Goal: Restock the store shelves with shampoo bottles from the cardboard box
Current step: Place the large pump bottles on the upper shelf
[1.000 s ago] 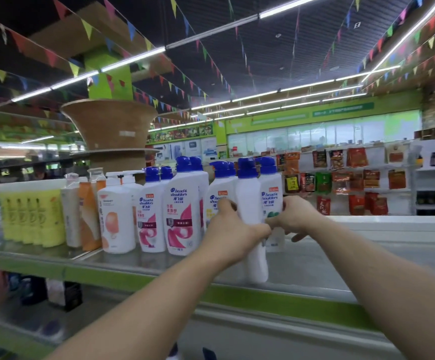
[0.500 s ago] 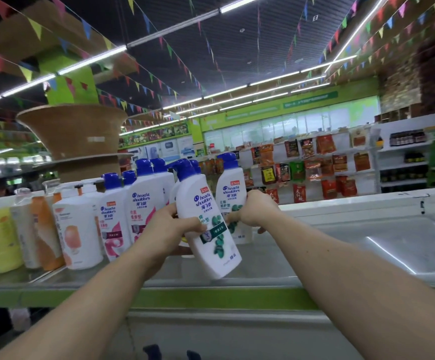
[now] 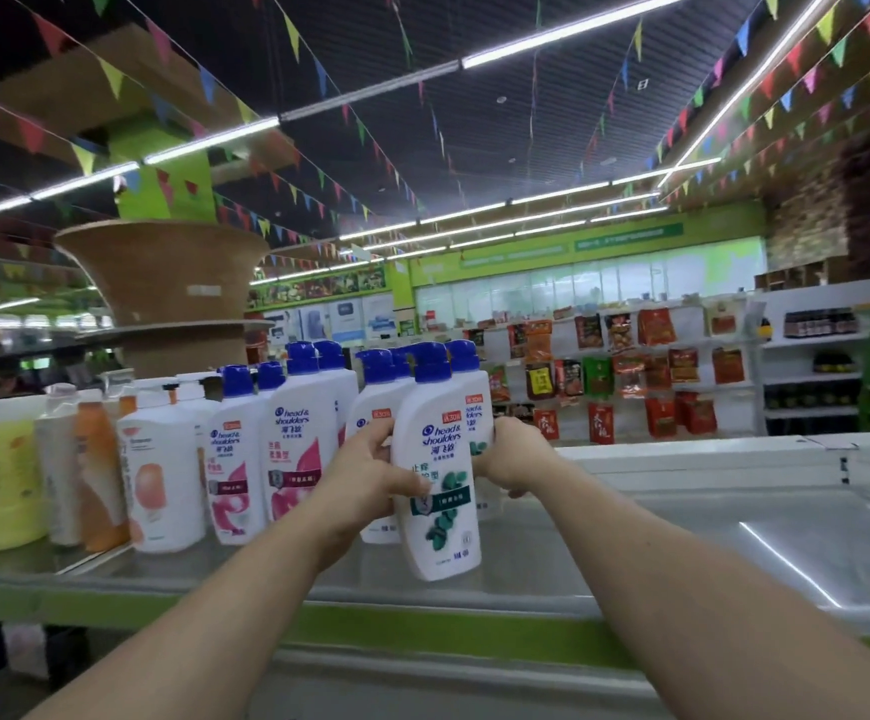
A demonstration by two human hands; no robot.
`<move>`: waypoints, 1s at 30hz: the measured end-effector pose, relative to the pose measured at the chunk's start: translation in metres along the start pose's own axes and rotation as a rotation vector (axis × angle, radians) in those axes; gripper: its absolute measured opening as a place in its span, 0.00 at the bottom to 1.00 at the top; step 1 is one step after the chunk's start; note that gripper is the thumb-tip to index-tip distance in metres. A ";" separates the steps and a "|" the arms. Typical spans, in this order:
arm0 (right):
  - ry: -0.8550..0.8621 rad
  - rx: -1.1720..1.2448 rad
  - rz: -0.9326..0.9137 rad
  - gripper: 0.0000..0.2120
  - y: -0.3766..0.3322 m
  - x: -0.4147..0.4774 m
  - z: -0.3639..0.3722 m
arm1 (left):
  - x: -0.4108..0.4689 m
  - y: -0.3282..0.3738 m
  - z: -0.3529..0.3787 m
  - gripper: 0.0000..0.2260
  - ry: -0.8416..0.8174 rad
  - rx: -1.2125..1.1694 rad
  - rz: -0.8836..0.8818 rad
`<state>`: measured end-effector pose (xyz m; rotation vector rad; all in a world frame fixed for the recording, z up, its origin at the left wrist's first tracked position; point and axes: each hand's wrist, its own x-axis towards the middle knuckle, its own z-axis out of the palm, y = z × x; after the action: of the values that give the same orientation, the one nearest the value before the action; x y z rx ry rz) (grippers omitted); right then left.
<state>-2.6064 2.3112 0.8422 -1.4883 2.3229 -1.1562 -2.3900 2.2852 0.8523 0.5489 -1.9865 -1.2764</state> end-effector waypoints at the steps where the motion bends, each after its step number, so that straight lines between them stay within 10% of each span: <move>1: -0.006 0.005 -0.001 0.08 -0.001 -0.001 0.000 | 0.001 -0.003 0.001 0.27 0.005 -0.030 -0.002; 12: -0.235 0.263 -0.113 0.22 -0.010 -0.051 -0.058 | 0.005 -0.019 0.015 0.21 -0.014 -0.227 -0.028; 21: -0.073 0.182 -0.144 0.21 -0.015 -0.058 -0.021 | -0.011 -0.043 0.000 0.15 0.289 0.648 0.020; 30: -0.004 0.178 -0.105 0.22 -0.016 -0.053 -0.009 | -0.011 -0.055 -0.006 0.18 0.192 0.690 -0.081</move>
<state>-2.5736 2.3562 0.8452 -1.5618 2.0981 -1.3453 -2.3795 2.2653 0.8003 1.0402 -2.2277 -0.5188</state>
